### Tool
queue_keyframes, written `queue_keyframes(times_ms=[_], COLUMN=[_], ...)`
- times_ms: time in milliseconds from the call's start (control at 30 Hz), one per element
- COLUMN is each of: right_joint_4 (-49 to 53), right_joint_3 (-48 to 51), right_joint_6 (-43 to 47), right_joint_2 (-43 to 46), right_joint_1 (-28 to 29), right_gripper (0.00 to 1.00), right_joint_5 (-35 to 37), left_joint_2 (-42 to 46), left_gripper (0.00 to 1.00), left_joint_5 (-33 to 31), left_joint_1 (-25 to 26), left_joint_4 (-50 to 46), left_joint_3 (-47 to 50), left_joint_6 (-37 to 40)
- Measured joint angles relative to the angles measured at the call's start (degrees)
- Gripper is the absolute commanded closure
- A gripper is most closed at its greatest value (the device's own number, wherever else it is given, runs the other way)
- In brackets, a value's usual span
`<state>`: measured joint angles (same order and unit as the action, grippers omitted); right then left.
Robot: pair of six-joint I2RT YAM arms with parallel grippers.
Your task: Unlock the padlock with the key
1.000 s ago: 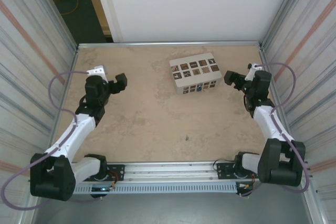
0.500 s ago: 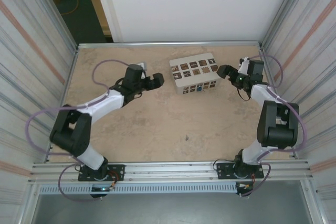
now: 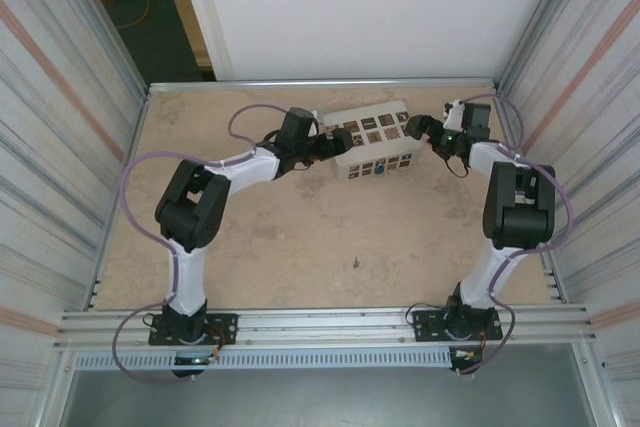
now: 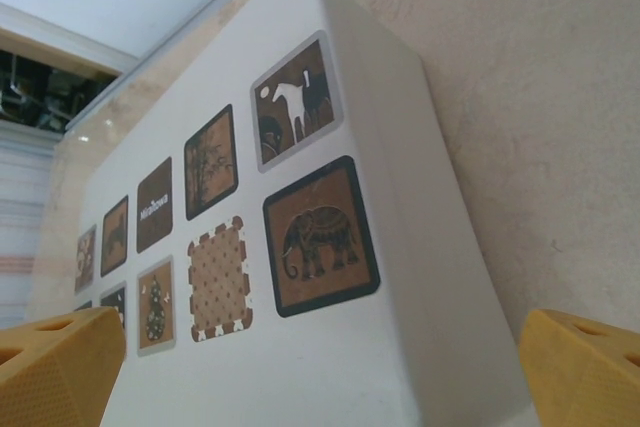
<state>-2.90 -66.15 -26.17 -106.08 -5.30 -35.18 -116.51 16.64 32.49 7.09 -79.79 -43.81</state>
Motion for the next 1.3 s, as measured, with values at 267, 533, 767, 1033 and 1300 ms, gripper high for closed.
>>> queue_keyframes(times_ms=[267,533,767,1033,1300], right_joint_4=[1.9,2.2,3.2,3.7,4.6], right_joint_3=[-0.9,1.2,6.7,14.0,19.6], right_joint_6=[2.4,3.0,3.0,2.1,-1.4], right_joint_2=[-0.5,1.7,6.8,13.6,20.1], right_joint_1=[1.6,2.4,5.8,14.1,22.9], right_gripper=[0.04,0.04,0.04,0.03,0.03], right_joint_5=[-0.9,-0.5,0.0,1.6,5.6], left_joint_2=[-3.3,-3.5,0.7,7.5,10.6], left_gripper=[0.01,0.01,0.01,0.01,0.01], left_joint_5=[2.0,1.8,0.8,-1.9,-4.0], left_joint_1=[0.6,0.5,-0.7,-3.5,-5.4], left_joint_4=[-1.5,-2.7,-2.5,-3.0,-3.0], left_joint_3=[-4.4,-4.7,1.1,9.1,12.8], left_joint_6=[0.0,0.9,1.8,2.5,3.8])
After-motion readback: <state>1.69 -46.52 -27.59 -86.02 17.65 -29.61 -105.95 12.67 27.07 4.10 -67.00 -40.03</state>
